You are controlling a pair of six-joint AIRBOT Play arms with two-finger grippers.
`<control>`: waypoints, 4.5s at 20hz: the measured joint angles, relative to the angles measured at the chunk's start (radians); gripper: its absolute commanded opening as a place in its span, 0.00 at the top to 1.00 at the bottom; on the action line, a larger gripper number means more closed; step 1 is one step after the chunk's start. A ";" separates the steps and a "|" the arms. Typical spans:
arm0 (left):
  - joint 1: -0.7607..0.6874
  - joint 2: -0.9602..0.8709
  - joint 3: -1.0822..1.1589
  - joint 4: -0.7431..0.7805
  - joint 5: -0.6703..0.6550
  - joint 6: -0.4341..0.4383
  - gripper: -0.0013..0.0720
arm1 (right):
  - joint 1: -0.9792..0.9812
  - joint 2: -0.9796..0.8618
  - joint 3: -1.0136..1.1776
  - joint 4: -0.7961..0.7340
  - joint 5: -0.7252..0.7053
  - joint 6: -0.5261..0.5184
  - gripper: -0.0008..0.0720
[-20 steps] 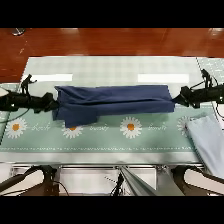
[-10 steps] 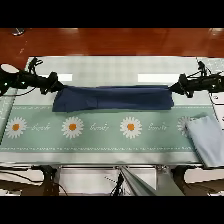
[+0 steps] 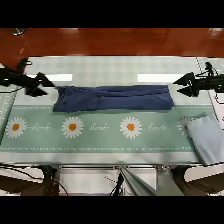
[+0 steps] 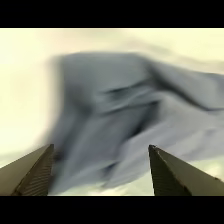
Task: Fold the shirts.
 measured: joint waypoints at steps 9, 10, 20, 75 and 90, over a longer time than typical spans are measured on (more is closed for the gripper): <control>0.080 0.451 -0.431 -0.086 0.226 0.085 0.02 | 0.053 -0.088 -0.011 -0.043 0.040 -0.023 0.14; 0.056 0.471 -0.465 -0.108 0.237 0.100 0.02 | 0.080 -0.097 -0.011 -0.029 0.040 -0.025 0.14; -0.237 0.515 -0.544 -0.230 0.326 0.174 0.96 | 0.194 0.027 0.025 -0.096 0.113 -0.009 0.95; -0.063 1.203 -0.612 -0.044 0.224 0.013 0.95 | 0.997 -0.092 0.298 0.053 -0.227 0.211 0.12; -0.062 1.149 -0.701 -0.135 0.280 0.013 0.96 | 0.495 0.656 -0.374 -0.425 -0.127 0.410 0.12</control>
